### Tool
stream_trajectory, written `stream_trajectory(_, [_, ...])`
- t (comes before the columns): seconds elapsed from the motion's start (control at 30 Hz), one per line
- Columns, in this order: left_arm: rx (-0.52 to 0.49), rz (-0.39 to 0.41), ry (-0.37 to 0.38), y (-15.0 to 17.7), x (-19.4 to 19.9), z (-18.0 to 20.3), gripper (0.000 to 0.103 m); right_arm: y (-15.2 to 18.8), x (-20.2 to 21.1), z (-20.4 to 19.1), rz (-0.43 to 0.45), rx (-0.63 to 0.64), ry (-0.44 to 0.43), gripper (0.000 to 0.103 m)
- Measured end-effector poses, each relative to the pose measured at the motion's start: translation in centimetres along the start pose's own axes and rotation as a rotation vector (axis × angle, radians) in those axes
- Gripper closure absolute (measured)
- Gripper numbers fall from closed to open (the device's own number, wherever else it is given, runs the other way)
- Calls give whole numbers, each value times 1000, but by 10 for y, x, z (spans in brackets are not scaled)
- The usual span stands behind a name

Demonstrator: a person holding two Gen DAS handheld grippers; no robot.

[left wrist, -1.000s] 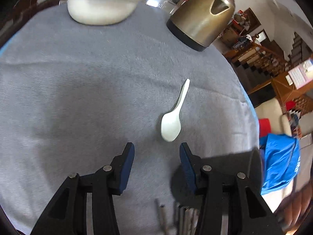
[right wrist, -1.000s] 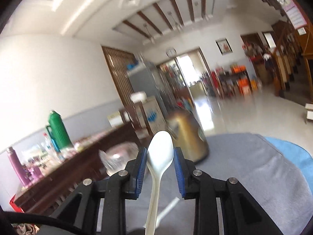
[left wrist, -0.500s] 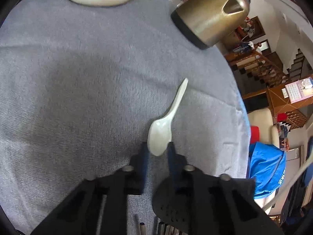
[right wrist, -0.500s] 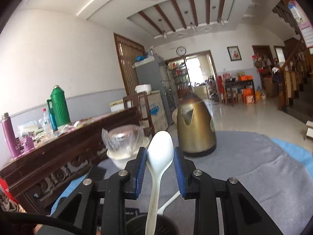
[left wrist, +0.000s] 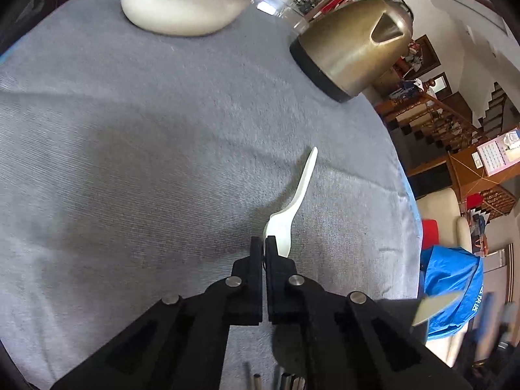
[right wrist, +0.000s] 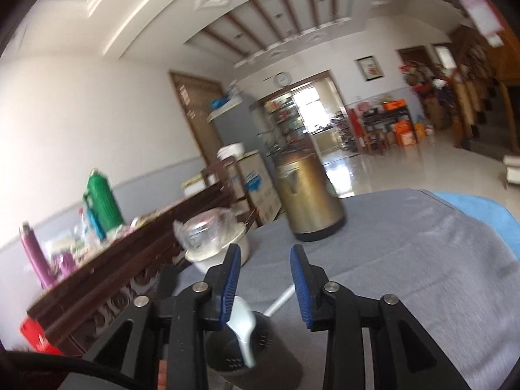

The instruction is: Organize utensils

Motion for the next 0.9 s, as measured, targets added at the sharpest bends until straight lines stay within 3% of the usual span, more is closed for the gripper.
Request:
stream_trajectory(0.03, [-3, 6, -3, -2, 3, -1, 102, 5, 3, 18, 3, -29, 38, 44])
stream_trajectory(0.13, [-23, 30, -10, -7, 22, -5, 102, 33, 6, 63, -61, -125, 100, 44])
stream_trajectory(0.23, [-64, 59, -16, -13, 48, -5, 102, 55, 9, 86, -112, -138, 138, 45])
stream_trajectory(0.3, [-89, 82, -15, -17, 65, -1, 102, 46, 11, 87, -74, -158, 106, 44])
stream_trajectory(0.37, [-143, 99, -21, -20, 86, 7, 102, 45, 14, 89, -57, -94, 134, 44])
stream_trajectory(0.63, [-573, 36, -131, -10, 162, 48, 101, 41, 18, 90, -46, -88, 126, 44])
stream_trajectory(0.9, [-957, -106, -248, 15, 172, 92, 101, 36, 14, 88, -33, -100, 135, 44])
Point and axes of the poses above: each gripper's, at about its wrist camera, not at the fingertips, and x roughly against the way its jaws point, z to its right, y to its underside, the point moved 9 cm from there along -x, roughly the way its jaws point, and after that the axes turned 15 degrees about z, right-handed, at the moved point
